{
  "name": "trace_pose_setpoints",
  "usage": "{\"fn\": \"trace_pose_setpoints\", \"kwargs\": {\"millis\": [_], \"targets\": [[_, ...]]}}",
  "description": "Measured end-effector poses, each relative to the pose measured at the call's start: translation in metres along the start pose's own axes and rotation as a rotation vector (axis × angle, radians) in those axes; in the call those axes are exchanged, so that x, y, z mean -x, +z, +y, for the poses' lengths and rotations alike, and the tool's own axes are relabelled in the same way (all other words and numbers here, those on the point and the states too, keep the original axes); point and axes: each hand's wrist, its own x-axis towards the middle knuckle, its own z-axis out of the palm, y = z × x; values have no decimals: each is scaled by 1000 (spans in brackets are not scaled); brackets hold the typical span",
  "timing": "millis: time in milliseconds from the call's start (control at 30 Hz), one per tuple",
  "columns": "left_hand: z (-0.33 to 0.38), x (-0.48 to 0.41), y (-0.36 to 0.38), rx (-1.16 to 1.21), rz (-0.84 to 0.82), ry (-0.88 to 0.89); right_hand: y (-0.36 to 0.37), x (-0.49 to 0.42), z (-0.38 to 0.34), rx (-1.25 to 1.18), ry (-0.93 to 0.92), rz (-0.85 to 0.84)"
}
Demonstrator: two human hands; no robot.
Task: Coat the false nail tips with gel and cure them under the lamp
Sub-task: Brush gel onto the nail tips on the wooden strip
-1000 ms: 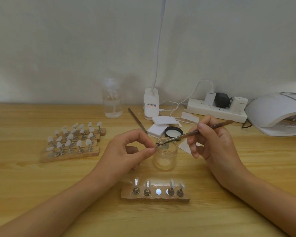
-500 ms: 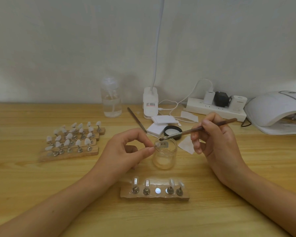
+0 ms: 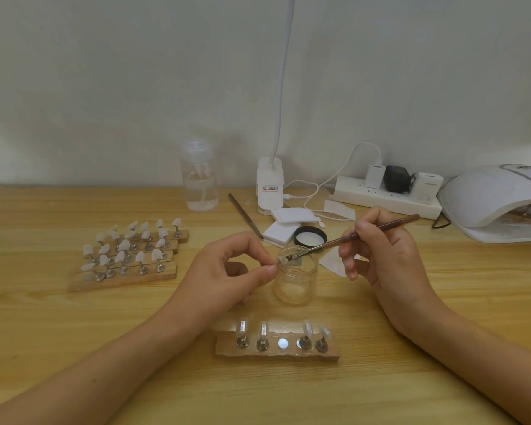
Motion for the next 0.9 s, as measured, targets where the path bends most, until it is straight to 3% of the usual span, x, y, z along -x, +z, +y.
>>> {"fn": "trace_pose_setpoints", "kwargs": {"millis": [167, 333, 467, 900], "targets": [[2, 1, 0, -4, -2, -15, 3, 1, -3, -44, -33, -78], [3, 1, 1, 3, 1, -17, 0, 0, -1, -16, -9, -2], [4, 1, 1, 11, 3, -19, 3, 1, -4, -52, -33, -74], [3, 1, 0, -8, -5, -6, 2, 1, -2, 26, -29, -36]]}}
